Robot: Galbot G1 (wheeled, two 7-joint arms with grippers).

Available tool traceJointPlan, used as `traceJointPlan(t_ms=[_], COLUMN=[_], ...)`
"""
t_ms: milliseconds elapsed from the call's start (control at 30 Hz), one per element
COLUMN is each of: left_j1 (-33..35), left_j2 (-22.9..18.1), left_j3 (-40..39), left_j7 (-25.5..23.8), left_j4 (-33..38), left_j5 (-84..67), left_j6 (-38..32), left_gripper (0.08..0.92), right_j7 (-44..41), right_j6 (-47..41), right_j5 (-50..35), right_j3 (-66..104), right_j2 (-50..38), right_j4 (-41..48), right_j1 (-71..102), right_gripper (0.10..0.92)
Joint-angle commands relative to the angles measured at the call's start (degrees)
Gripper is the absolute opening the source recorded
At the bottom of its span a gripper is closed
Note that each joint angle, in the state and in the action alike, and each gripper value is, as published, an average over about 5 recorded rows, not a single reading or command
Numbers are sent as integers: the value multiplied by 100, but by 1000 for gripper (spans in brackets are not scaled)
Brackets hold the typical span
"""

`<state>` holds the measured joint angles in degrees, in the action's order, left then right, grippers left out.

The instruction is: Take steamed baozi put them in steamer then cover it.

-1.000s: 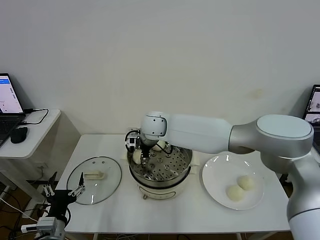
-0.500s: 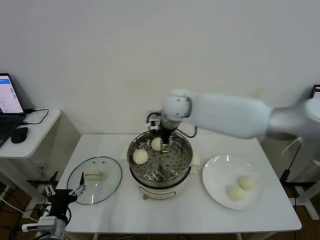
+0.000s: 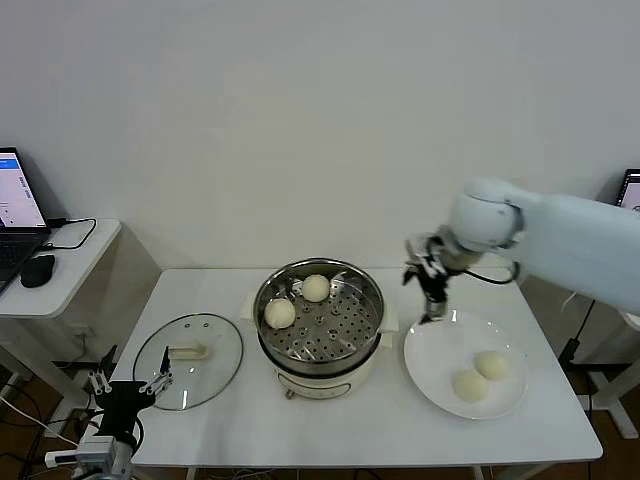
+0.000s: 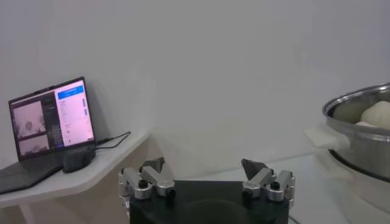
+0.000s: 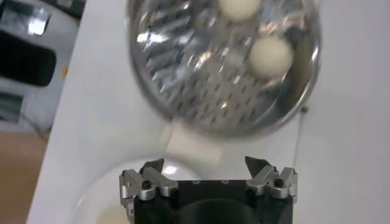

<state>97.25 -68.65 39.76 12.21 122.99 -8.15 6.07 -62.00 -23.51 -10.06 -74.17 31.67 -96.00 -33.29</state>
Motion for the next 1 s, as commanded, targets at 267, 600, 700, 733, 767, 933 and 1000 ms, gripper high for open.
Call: traceJointPlan(t_ms=[267, 600, 700, 733, 767, 933, 1000], left_j1=[61, 96, 99, 99, 100, 100, 100], left_j2=[-63, -118, -125, -126, -126, -118, -115], left_j3=[25, 41, 44, 47, 50, 66, 70], left_j7=[-1, -1, 0, 0, 0, 0, 0], left_j4=[-9, -33, -39, -40, -40, -39, -44], left_j5=[80, 107, 108, 108, 108, 106, 104], left_j6=[4, -2, -5, -6, -7, -7, -7], left_gripper=[823, 823, 823, 823, 823, 823, 823], right_j7=[145, 252, 294, 319, 344, 457, 492], right_j6=[538, 588, 610, 616, 622, 641, 638], right_j5=[1570, 1838, 1929, 1953, 1972, 2010, 2017], right_j3=[1603, 2482, 2617, 2665, 2713, 2854, 2872], right_j2=[-1198, -1043, -996, -971, -945, -807, -740], right_j4=[-73, 99, 182, 216, 251, 401, 465], right_j1=[2747, 3982, 4173, 4240, 4304, 4478, 4504], right_gripper=[823, 823, 823, 823, 823, 823, 823])
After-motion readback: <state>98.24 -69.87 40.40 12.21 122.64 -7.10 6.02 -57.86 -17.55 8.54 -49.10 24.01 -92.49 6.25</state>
